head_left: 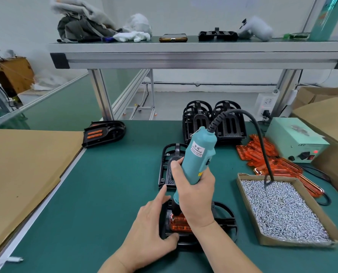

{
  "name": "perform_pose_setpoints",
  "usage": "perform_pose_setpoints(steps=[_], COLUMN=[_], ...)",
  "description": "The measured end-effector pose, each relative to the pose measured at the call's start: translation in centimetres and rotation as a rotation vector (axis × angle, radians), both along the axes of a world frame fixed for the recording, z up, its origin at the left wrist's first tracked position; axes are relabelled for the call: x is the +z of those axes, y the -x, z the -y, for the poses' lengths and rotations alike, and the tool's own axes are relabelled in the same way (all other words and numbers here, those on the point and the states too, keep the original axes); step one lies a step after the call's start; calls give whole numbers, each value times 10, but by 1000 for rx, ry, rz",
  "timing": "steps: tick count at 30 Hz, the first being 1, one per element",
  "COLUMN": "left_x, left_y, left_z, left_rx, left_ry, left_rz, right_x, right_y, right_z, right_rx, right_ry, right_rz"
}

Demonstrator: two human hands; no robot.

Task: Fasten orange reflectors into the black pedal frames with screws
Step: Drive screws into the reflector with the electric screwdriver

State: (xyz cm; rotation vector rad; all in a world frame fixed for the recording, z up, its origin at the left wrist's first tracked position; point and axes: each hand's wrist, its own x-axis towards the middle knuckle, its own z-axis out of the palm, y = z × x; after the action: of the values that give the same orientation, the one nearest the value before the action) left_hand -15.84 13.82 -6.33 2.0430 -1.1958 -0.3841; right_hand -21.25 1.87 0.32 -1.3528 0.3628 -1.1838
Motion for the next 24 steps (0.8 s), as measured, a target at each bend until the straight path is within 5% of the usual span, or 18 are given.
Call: perform_pose_setpoints(steps=[24], left_x=[-1], left_y=[1], left_z=[3], left_rx=[23], left_ry=[-32], left_rz=[-3], right_x=[-5], right_y=[11], right_z=[10], right_rx=[-7], right_ry=[-33], right_rz=[0])
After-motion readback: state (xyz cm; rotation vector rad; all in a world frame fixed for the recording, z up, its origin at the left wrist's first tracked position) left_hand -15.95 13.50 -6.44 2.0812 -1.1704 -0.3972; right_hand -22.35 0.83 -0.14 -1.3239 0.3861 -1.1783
